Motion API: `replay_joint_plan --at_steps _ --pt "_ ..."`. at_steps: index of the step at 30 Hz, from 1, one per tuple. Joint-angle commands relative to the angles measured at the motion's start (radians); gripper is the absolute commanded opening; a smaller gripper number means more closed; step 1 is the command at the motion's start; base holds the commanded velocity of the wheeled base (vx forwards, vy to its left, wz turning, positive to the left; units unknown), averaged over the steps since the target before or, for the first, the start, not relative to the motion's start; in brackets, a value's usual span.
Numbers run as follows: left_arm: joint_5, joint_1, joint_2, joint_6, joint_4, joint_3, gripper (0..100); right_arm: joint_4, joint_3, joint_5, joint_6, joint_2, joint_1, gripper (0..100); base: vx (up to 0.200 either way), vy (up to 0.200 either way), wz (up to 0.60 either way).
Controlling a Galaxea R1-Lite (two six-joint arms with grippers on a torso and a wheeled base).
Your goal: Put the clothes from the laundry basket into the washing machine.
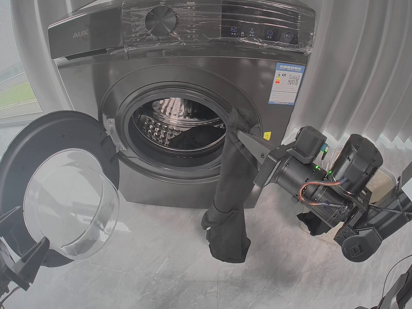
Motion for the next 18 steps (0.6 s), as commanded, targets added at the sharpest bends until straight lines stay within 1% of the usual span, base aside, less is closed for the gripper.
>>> replay_joint_plan --at_steps 1,2,3,7,11,12,13,14,18 --pt "-0.039 -0.051 0.348 0.049 -0.136 -0.022 100 0.052 -0.078 -0.001 0.053 -0.008 0.003 0 0.0 0.0 0.0" --pt "-0.038 -0.066 0.368 0.056 -0.139 -0.025 100 0.055 -0.087 -0.001 0.053 -0.008 0.003 0 0.0 0.0 0.0" --pt "-0.036 -0.081 0.385 0.058 -0.139 -0.028 100 0.057 -0.094 -0.003 0.053 -0.006 0.003 0 0.0 0.0 0.0" --pt "-0.033 -0.155 0.457 0.053 -0.144 -0.05 100 0.058 -0.113 -0.003 0.053 -0.005 -0.002 0 0.0 0.0 0.0" --pt "-0.033 -0.183 0.521 0.056 -0.187 -0.053 100 0.055 -0.114 -0.003 0.053 -0.005 0.0 0 0.0 0.0 0.0" --pt "-0.033 -0.195 0.563 0.055 -0.228 -0.051 100 0.055 -0.114 -0.003 0.053 -0.005 0.0 0 0.0 0.0 0.0" --pt "-0.033 -0.195 0.563 0.055 -0.228 -0.051 100 0.055 -0.114 -0.003 0.053 -0.005 0.0 0 0.0 0.0 0.0" --pt "-0.03 -0.206 0.63 0.055 -0.297 -0.05 100 0.054 -0.111 -0.003 0.055 -0.005 0.0 0 0.0 0.0 0.0" --pt "-0.03 -0.213 0.725 0.056 -0.368 -0.05 100 0.054 -0.113 -0.004 0.055 -0.006 0.0 0 0.0 0.0 0.0"
